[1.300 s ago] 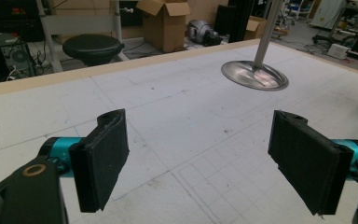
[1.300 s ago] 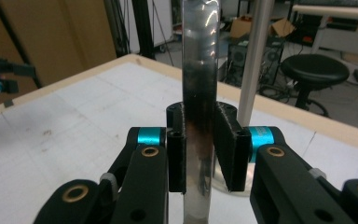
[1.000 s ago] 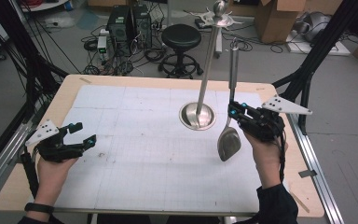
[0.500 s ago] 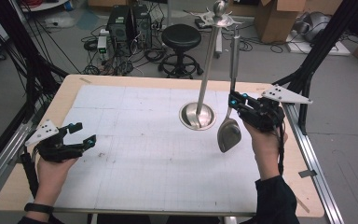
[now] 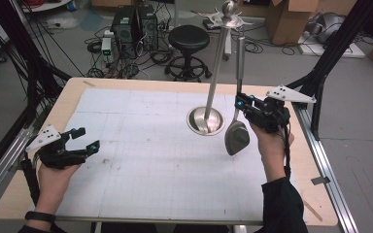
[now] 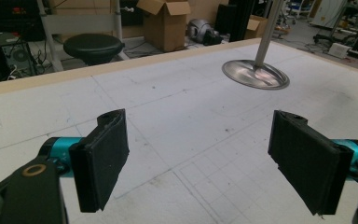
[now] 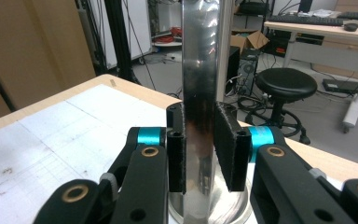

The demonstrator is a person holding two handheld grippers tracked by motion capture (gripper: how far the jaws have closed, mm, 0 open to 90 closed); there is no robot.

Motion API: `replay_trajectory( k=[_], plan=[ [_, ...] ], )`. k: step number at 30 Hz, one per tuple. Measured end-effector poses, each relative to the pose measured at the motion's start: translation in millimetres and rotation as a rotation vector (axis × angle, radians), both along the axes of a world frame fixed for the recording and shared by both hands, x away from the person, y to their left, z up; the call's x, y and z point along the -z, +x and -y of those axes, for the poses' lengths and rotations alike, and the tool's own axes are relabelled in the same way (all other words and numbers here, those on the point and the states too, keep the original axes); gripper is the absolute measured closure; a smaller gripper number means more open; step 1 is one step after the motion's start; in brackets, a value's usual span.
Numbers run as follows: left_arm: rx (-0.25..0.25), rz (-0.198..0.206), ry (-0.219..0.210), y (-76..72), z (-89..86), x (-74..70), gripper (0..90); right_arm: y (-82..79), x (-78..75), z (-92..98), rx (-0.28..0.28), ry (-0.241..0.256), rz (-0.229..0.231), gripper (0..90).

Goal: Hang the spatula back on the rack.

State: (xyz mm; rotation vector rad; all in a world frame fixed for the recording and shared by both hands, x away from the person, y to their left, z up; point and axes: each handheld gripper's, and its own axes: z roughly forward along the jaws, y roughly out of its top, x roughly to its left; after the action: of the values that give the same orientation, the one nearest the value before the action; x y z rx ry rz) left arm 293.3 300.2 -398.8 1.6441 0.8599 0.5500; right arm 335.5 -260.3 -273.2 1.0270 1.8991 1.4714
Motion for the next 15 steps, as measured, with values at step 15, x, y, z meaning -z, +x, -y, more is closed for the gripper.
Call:
replay_trajectory(
  k=[15],
  plan=[
    [0.000, -0.002, 0.004, -1.0, -0.7, 0.1, 20.5, 13.6, 6.0, -6.0, 0.032, -0.014, -0.004, 75.6]
  ],
)
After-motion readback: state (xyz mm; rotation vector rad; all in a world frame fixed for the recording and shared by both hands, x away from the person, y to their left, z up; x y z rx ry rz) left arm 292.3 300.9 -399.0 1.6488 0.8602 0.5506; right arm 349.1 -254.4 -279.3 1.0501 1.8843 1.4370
